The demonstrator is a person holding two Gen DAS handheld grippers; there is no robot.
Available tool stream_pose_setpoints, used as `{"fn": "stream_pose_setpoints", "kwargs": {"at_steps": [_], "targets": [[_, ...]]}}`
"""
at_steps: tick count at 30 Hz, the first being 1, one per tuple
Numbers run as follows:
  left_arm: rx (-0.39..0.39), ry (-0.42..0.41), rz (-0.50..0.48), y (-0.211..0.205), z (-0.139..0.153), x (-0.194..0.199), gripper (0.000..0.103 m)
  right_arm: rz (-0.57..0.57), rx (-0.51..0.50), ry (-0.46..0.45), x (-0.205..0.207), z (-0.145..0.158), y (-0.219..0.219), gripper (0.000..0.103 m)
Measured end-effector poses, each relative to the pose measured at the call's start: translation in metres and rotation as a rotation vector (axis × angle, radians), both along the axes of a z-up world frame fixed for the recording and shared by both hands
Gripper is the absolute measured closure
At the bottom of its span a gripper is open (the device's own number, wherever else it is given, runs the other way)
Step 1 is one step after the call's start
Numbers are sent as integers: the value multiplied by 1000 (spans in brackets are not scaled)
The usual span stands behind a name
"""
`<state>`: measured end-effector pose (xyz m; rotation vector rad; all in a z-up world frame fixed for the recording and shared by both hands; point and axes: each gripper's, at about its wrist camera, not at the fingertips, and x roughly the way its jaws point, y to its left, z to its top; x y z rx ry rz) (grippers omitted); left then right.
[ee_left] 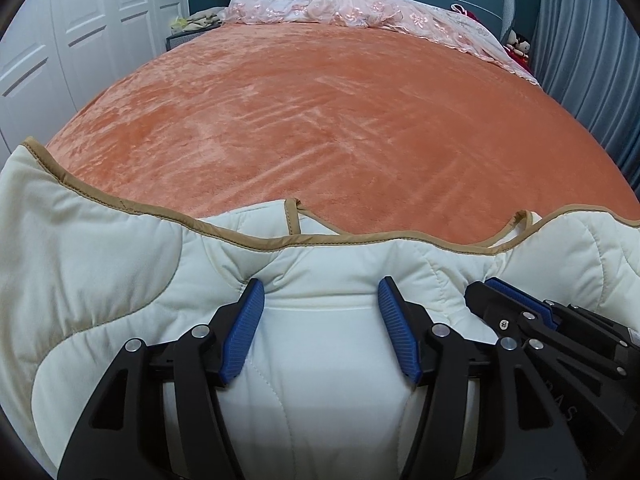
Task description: Fold large clothes
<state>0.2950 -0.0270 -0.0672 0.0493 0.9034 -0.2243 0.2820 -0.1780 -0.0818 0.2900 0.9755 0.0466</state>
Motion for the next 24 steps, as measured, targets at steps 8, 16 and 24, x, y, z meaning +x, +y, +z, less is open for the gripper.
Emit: {"fn": "stream_pose_setpoints", "kwargs": {"at_steps": [8, 16, 24], "targets": [[7, -15, 6, 0, -2, 0, 46, -3, -13, -17, 0, -1, 2, 95], [12, -7, 12, -2, 2, 3, 46, -10, -3, -19, 3, -1, -1, 97], [-142, 11, 203, 97, 61, -6, 45, -61, 2, -50, -30, 46, -7, 88]]}}
